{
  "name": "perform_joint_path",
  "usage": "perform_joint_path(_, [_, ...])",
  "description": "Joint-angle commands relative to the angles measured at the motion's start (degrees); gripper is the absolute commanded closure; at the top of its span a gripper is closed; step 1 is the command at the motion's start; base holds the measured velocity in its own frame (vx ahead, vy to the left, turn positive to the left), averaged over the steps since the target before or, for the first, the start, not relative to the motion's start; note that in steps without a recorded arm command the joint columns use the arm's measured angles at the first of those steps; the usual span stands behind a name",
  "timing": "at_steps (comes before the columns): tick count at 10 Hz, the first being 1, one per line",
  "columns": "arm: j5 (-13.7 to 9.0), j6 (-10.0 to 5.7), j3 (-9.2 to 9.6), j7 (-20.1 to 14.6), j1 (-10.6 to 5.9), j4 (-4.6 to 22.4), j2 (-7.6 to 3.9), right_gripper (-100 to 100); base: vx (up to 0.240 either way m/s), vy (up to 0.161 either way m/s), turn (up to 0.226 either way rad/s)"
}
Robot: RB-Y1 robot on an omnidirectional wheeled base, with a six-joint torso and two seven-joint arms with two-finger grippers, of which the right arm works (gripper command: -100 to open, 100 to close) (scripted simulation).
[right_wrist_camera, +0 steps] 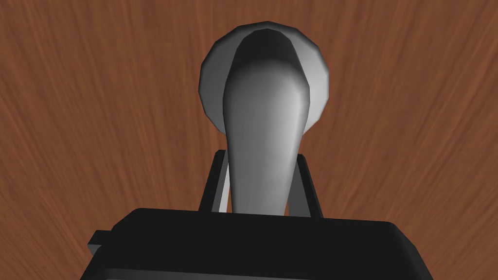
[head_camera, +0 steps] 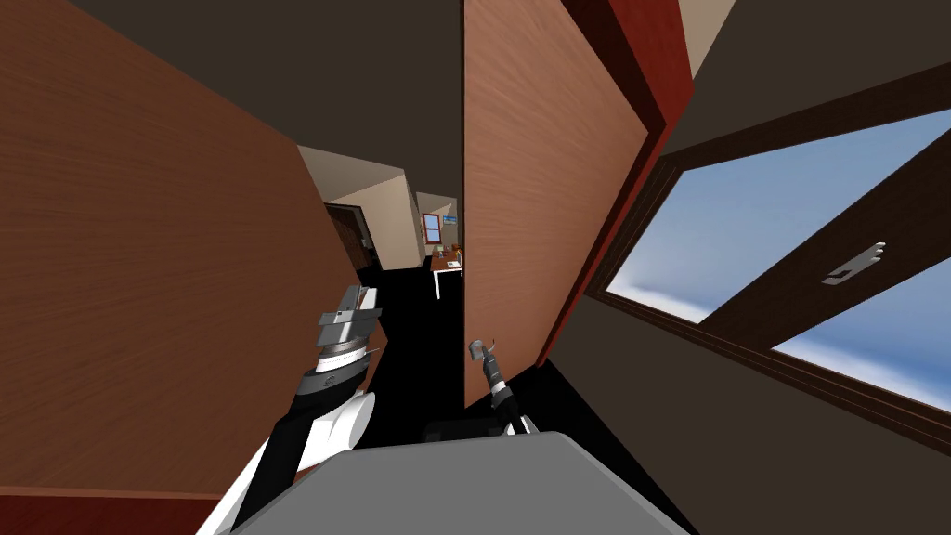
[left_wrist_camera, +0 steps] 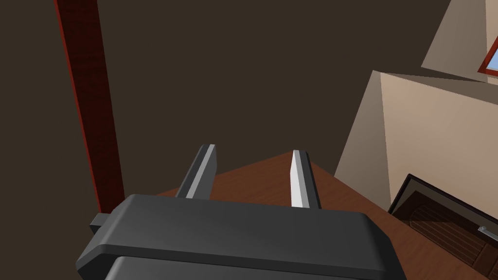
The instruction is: Push the door open
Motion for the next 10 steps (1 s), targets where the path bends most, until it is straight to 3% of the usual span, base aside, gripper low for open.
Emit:
perform_joint_path(1, [0.0, -0.11, 0.1, -0.1, 0.26, 0.1, 0.02, 100, 0.0, 0.0, 0.0])
perform_joint_path(7, [-0.8, 0.0, -2.07, 0.6, -0.42, 0.6, -0.3, 100, 0.116, 0.054, -0.023])
perform_joint_path(10, [-1.6, -0.01, -4.45, 1.3, -0.95, 1.2, -0.4, 100, 0.17, 0.107, -0.066])
